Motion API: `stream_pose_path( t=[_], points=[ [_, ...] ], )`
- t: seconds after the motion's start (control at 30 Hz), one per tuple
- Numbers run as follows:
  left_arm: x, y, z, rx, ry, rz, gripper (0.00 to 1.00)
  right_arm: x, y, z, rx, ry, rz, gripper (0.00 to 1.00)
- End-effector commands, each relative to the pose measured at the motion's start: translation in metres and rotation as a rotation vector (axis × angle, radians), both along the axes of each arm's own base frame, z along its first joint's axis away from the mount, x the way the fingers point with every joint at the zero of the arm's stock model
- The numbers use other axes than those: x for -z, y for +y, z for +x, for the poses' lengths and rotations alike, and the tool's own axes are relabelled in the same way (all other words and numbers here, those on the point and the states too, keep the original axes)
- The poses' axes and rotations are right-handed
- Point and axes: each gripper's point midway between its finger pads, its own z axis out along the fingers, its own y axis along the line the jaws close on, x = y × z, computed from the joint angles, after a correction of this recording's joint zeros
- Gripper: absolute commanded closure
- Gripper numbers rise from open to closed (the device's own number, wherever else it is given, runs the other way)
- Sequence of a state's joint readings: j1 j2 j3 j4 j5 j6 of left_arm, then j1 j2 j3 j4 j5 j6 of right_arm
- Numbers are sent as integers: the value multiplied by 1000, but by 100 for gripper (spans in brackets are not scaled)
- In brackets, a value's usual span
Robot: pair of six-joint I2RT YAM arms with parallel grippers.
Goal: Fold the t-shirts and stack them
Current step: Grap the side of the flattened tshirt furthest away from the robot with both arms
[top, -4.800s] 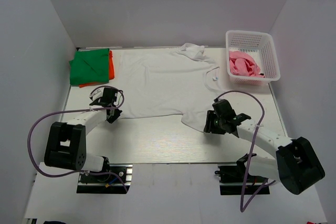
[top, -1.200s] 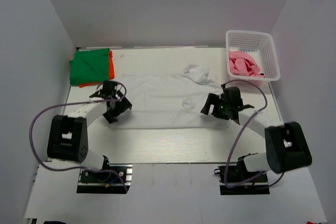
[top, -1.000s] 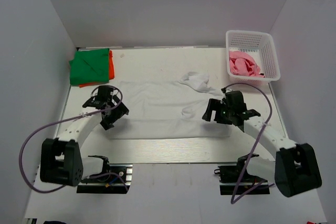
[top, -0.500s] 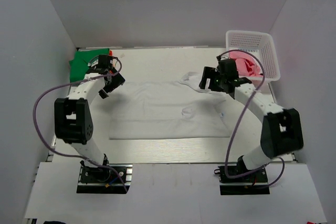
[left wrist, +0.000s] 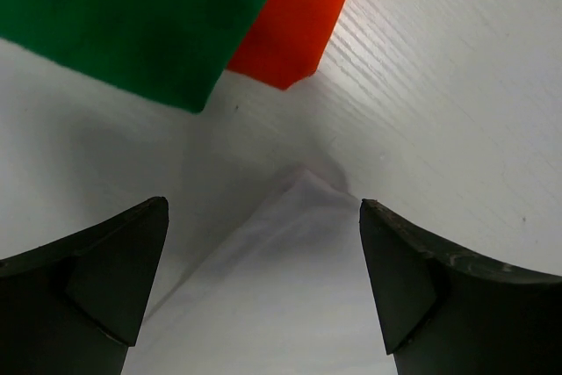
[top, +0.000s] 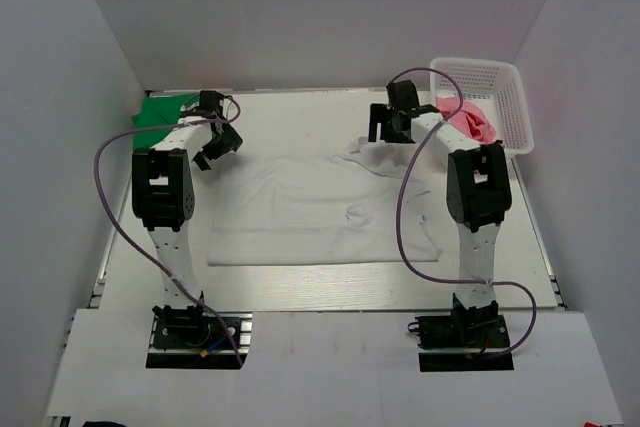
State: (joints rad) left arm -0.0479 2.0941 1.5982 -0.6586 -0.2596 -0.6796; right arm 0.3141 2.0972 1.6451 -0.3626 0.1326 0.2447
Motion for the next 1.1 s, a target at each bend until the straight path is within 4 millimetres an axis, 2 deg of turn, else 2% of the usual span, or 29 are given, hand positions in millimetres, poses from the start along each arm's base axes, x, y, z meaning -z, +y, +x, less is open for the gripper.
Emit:
stream_pose_path(
  t=[0.0,0.1,0.13,0.2,0.33,0.47,0.53,0.57,0.63,0.67,0.7,0.73,0.8,0.83,0.87,1.0,1.07],
  points=[
    [-4,6,8,5,4,37,0,2,-7,13,18,20,-47,15],
    [5,1,16,24,14,18,5,8,-9,12,28,36,-51,23],
    [5,1,16,24,14,18,9,10,-9,12,31,38,-53,23],
    [11,0,15,37,28,12,11,18,-16,8,57,60,-76,23],
    [22,-1,3,41,55,5,20,27,-30,8,115,69,-89,19],
    [22,-3,3,45,55,-3,40,30,-24,15,110,64,-42,18],
    [22,-3,3,45,55,-3,44,33,-22,19,99,57,5,18],
    [27,-3,2,45,66,-3,50,35,-14,17,71,70,46,20],
    [32,-3,1,45,81,-3,56,38,-15,22,72,66,81,24],
    [36,-3,-2,45,105,-2,62,38,-9,21,52,73,114,30],
    [31,-3,3,45,92,-3,73,39,-8,22,53,74,122,33],
    [32,-3,0,45,104,-2,78,40,-12,26,66,64,129,38],
    [36,-3,-2,53,115,2,91,44,-4,27,32,80,179,48],
    [31,-3,-1,53,105,1,91,44,-1,26,20,88,197,51],
    [34,-2,-1,61,107,5,91,46,3,28,3,85,215,61],
    [24,-4,5,75,69,1,100,45,10,36,-55,51,237,85],
    [24,-3,5,91,73,8,100,36,14,49,-85,-19,239,87]
  ],
)
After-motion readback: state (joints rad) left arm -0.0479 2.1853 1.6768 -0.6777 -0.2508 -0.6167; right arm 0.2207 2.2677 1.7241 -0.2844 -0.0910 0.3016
